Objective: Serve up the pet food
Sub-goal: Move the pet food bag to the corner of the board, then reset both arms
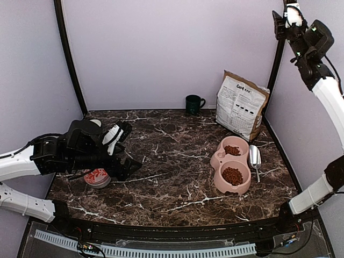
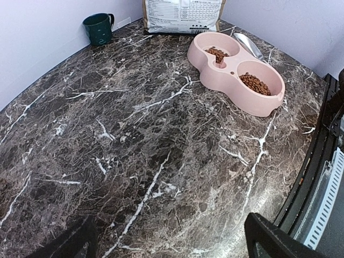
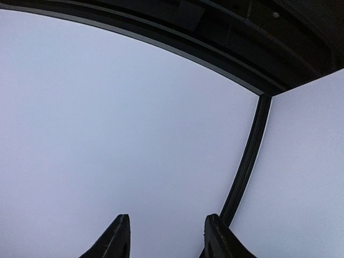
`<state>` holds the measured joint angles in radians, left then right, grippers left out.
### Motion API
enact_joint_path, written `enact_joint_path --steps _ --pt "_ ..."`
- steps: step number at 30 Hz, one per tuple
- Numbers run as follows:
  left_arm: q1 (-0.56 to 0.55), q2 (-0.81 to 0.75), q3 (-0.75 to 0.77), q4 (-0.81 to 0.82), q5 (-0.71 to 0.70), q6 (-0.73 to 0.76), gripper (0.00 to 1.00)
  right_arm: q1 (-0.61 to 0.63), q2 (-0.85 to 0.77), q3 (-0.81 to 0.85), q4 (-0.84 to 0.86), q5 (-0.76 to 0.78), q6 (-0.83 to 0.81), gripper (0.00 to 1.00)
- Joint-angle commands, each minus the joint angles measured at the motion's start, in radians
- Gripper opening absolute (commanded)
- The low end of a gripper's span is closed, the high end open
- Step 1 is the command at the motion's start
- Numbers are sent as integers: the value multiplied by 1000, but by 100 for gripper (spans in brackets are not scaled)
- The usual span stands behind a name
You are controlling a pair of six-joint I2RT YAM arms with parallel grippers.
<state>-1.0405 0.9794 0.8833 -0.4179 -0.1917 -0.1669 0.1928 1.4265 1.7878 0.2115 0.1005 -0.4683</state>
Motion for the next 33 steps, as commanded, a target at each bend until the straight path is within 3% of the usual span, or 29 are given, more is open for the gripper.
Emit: enact_joint_path --steps 1,5,12,17,18,25,33 --pt "5 -34 30 -18 -38 -27 98 26 4 -46 -101 -59 137 50" --pt "5 -42 34 -26 -71 -27 98 32 -68 -114 -168 -92 237 60" --pt "5 -48 40 -30 -189 -28 99 33 -258 -357 -208 -102 368 69" --pt "6 -55 27 -12 -284 -14 99 32 -401 -609 -185 -87 452 97" --pt "7 -59 21 -6 -299 -9 99 33 -428 -668 -183 -71 462 99" --pt "32 -115 -56 81 -374 -5 99 31 -590 -979 -166 129 571 100" --pt "106 -162 -164 210 -401 87 99 22 -608 -1188 -102 349 634 100"
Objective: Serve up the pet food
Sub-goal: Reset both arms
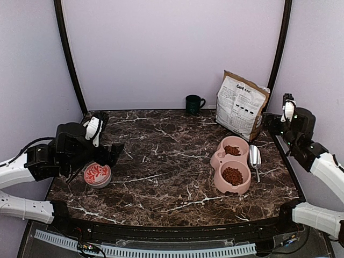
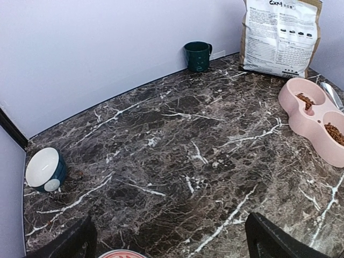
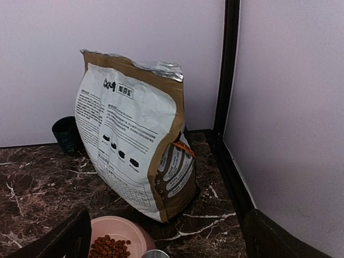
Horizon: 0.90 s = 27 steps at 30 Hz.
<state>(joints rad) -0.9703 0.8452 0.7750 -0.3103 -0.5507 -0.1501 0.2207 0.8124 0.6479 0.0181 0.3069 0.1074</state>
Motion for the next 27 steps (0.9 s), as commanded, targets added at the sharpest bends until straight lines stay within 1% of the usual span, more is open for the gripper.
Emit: enact_joint_path --steps 1,3,5,7,10,12,15,19,23,27 --pt "51 -32 -73 127 -56 91 99 -9 22 -57 104 155 68 100" --pt "94 -44 -113 189 -109 130 99 -14 64 -66 125 207 92 100" --pt "155 -56 -156 266 -130 170 99 -16 101 -79 149 219 78 100" --pt "223 -71 -208 355 -87 251 99 -18 121 -115 210 230 57 100" --pt "306 -78 -298 524 -82 364 99 -21 121 -185 303 207 39 100" --pt "390 -69 -338 583 -41 392 99 -20 117 -235 368 181 4 100" --pt "523 -47 -373 639 62 360 99 -21 104 -320 500 188 -3 100" --pt "650 16 -408 742 175 342 99 -21 80 -409 645 179 -28 100" --pt "757 149 -407 819 198 292 99 -21 112 -478 792 169 -80 100" --pt "820 259 -398 904 235 234 99 -21 174 -556 1015 135 -175 100"
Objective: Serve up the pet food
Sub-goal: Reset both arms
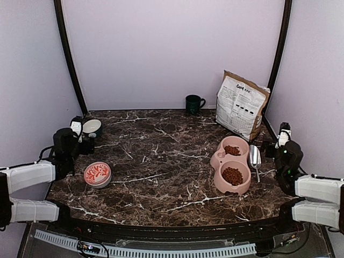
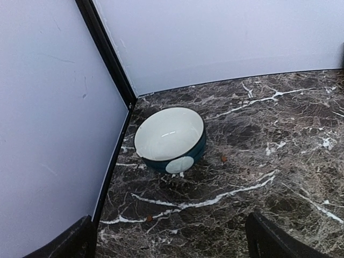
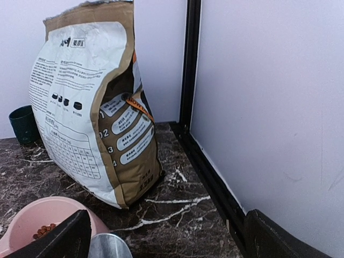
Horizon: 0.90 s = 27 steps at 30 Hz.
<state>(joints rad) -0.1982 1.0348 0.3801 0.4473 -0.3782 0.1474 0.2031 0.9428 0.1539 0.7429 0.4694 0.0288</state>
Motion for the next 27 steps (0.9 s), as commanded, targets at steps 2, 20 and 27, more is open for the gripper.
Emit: enact_joint_path --steps 2,20,27 --pt "60 109 -14 213 79 -65 99 -5 81 -80 371 -25 -111 100" --pt "233 343 -107 635 266 -145 98 -54 497 -71 750 -29 -86 100" --pt "243 403 -134 732 305 -144 96 -76 542 -49 758 -61 -69 100"
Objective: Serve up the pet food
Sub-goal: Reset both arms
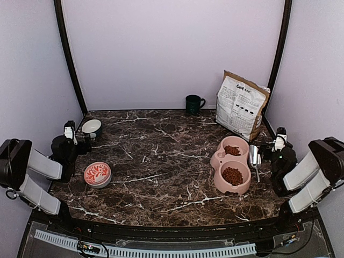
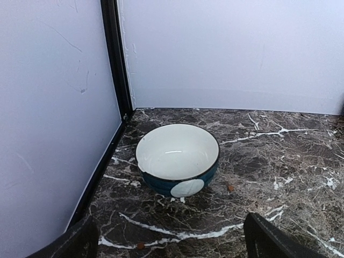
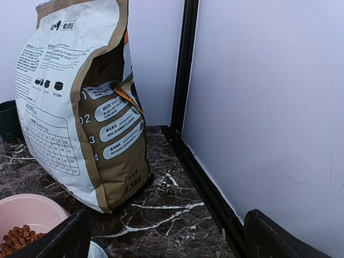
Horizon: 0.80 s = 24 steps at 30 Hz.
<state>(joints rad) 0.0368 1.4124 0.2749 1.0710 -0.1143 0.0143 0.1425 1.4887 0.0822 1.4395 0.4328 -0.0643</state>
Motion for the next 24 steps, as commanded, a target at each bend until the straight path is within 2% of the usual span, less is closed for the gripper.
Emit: enact_joint_path --steps 1,10,16,17,19,20,21,22,24 --pt "7 34 -29 112 47 -9 96 -21 -7 29 39 -39 28 100" --pt "7 143 -31 220 97 6 95 -75 -8 110 -128 -167 54 100" --pt "7 154 -29 225 140 25 94 -129 1 172 -245 -285 80 100" --pt "8 155 -29 228 143 27 94 -142 7 172 -248 -313 93 100" --pt "7 155 -28 221 144 27 95 -168 51 146 -138 -336 119 100" --pt "8 155 -27 220 147 30 96 -169 31 160 -195 -333 117 100" --pt "8 155 -24 216 151 32 96 -170 34 157 -208 -334 117 100" --pt "8 154 -22 213 154 34 96 -169 50 148 -150 -341 118 100" --pt "8 154 -21 210 156 35 95 -169 31 160 -208 -339 115 100"
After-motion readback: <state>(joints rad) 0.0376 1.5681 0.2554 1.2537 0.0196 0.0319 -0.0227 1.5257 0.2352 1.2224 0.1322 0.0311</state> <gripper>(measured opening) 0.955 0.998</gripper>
